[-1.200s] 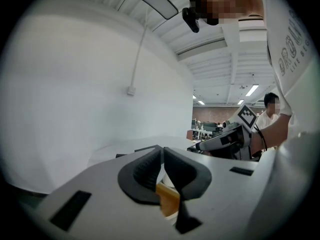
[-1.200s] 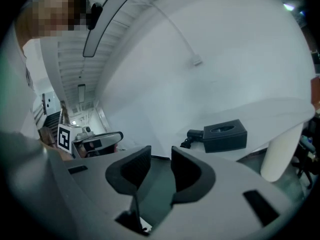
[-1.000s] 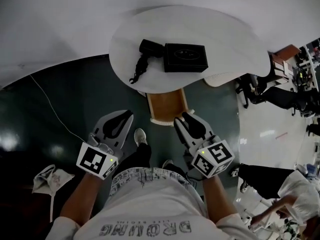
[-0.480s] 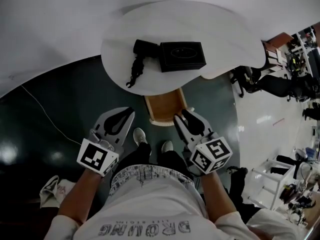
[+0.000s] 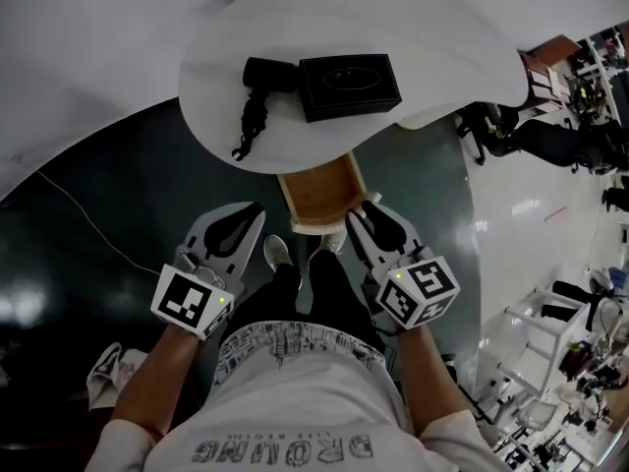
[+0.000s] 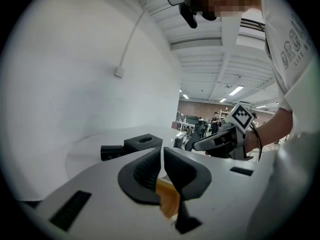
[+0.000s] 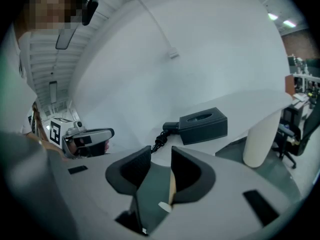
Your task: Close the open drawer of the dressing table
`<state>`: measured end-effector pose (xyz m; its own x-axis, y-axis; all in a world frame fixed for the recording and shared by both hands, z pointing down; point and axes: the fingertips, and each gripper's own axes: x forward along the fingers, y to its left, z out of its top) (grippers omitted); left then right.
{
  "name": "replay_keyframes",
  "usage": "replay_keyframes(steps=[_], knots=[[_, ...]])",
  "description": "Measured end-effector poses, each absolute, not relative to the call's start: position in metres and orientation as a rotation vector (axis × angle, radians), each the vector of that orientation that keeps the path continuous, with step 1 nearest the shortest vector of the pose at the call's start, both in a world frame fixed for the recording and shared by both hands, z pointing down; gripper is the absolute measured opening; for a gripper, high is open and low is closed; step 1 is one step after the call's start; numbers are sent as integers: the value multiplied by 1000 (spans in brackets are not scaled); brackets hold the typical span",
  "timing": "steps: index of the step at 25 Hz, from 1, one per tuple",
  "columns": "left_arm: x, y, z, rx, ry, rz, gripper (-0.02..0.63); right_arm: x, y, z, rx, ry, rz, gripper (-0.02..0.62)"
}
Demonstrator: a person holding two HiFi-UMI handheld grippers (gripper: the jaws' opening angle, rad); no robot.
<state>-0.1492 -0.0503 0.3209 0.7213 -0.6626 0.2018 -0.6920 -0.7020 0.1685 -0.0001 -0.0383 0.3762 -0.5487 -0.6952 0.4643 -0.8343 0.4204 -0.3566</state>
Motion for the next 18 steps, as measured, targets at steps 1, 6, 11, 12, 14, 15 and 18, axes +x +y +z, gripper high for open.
replay_keyframes(steps=[1,6,11,12,14,15,18], knots=[[-145,-52,325,2694,-1070,194,38,3,-39,381,1341,-2428,832,137],[-122,-59,347,2688,-1026,250,38,22,-44,406,1364,-2402,866,137],[-97,-64,369,2682,-962,328,38,48,-41,438,1409,-2348,942,137],[-92,-65,374,2680,-951,343,38,54,-40,446,1420,-2335,963,137],[-82,-67,384,2679,-928,376,38,65,-35,463,1438,-2312,1000,137],[-77,-67,389,2679,-916,392,38,69,-33,472,1444,-2300,1016,137],[-66,-68,401,2683,-874,441,38,78,-21,502,1464,-2263,1080,137]])
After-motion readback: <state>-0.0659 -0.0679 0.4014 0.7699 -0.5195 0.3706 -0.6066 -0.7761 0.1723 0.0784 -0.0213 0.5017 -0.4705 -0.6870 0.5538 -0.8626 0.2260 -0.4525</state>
